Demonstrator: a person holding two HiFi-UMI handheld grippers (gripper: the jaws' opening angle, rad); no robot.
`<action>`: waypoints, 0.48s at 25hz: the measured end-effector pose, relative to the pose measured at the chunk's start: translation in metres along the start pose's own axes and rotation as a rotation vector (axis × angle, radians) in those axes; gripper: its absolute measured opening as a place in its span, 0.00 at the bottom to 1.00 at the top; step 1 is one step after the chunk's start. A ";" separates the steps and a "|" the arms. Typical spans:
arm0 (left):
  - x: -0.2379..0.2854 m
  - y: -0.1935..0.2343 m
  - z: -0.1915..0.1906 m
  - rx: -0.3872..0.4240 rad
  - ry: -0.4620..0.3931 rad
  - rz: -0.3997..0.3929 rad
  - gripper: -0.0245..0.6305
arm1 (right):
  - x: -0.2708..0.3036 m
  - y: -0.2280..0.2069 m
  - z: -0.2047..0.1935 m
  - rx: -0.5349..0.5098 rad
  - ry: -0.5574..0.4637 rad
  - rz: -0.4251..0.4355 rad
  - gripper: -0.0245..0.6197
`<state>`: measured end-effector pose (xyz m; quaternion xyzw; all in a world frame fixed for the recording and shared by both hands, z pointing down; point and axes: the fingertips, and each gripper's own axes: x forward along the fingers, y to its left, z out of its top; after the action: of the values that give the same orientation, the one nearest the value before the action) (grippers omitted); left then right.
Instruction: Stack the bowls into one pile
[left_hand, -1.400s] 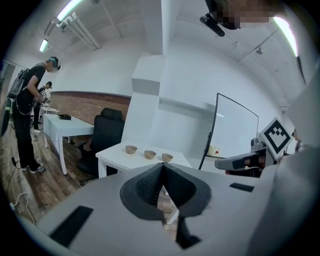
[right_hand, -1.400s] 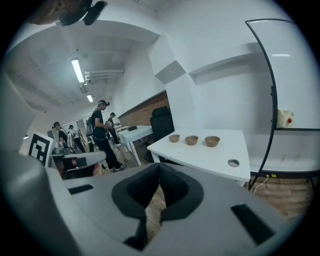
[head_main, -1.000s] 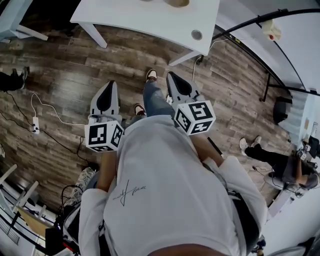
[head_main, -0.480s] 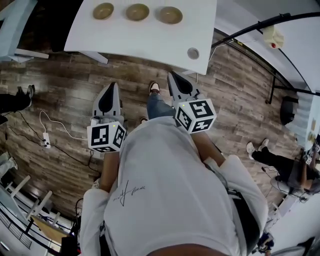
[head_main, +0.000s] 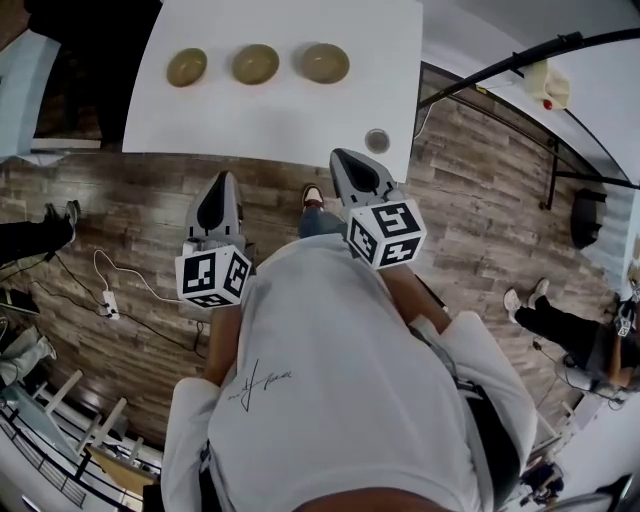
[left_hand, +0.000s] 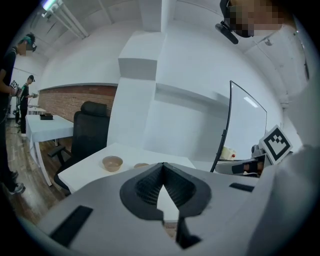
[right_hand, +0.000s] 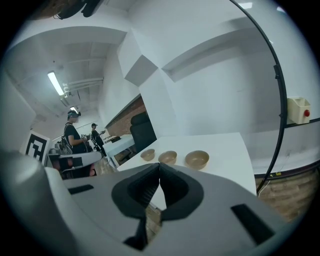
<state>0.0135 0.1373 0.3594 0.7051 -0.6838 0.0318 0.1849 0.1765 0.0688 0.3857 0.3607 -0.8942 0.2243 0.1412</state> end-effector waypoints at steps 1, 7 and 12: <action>0.006 0.000 0.001 0.000 -0.001 0.000 0.04 | 0.004 -0.003 0.001 0.000 0.003 0.001 0.05; 0.032 0.003 0.006 -0.002 0.009 0.003 0.04 | 0.022 -0.026 0.005 0.036 0.014 -0.043 0.05; 0.044 0.012 0.008 0.003 0.032 0.003 0.04 | 0.037 -0.033 0.006 0.061 0.033 -0.054 0.05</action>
<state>0.0025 0.0931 0.3672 0.7038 -0.6818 0.0445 0.1946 0.1739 0.0230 0.4053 0.3850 -0.8745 0.2534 0.1510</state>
